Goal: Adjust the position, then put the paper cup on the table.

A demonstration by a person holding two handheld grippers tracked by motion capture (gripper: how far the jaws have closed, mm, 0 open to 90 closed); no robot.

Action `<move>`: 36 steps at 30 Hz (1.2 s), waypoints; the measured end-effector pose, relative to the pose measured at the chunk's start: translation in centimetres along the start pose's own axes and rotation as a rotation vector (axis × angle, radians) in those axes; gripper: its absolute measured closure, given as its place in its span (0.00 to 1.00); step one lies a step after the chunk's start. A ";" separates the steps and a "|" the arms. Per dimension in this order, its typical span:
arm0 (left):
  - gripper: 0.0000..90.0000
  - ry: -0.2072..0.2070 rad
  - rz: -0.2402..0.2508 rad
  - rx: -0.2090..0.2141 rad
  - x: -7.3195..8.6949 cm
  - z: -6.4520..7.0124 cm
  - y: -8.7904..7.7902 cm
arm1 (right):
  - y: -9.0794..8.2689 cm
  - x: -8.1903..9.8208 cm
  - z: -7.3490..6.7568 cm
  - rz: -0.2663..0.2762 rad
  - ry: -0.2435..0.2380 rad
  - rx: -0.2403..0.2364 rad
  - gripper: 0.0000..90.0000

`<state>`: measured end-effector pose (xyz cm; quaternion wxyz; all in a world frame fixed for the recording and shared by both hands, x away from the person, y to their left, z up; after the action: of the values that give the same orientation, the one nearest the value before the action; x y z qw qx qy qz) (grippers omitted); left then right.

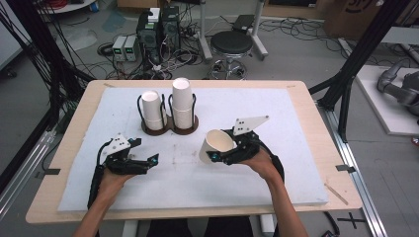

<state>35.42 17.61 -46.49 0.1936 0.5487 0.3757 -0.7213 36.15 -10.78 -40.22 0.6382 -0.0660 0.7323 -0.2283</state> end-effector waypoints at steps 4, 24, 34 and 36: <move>0.08 -0.010 0.006 -0.012 0.2 -0.5 -0.4 | -0.2 0.3 0.3 -0.002 0.007 0.009 0.34; 0.08 -0.013 0.006 -0.032 0.4 -0.9 -0.5 | -0.6 0.4 0.4 0.001 0.016 0.018 0.34; 0.08 -0.022 0.000 -0.041 0.7 -1.2 -0.5 | -0.5 0.6 0.8 -0.008 0.020 0.029 0.34; 0.08 -0.021 0.002 -0.044 0.8 -1.3 -0.4 | -0.4 0.7 0.9 -0.014 0.021 0.040 0.34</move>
<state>35.72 18.92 -47.22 0.2102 0.5369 0.3890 -0.7185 36.79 -11.62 -40.75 0.6303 -0.0559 0.7336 -0.2479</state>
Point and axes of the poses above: each handheld gripper's, and its own axes: y roughly forward along the jaws, x roughly out of its underside, z roughly to its right, the point moved 7 cm from there along y, roughly forward along the jaws, and after that the axes turned 2 degrees about z, right-handed, at the moved point
